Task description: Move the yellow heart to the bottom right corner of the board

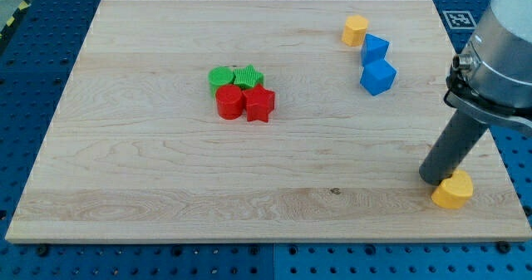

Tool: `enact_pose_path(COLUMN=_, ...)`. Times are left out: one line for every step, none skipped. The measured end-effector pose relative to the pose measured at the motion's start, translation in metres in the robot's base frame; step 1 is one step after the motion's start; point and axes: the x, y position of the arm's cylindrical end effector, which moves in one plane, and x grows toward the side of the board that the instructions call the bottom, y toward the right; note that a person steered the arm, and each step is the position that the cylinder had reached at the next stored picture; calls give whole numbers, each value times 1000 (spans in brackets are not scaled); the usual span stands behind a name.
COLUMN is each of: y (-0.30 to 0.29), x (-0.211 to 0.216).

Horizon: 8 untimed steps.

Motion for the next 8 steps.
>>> enact_pose_path(y=1, x=1)
enact_pose_path(y=8, x=5)
enact_pose_path(y=6, x=5)
enact_pose_path(y=-26, x=6)
enact_pose_path(y=-21, x=22)
enact_pose_path(y=2, x=33)
enact_pose_path(y=3, x=33)
enact_pose_path(y=13, x=33)
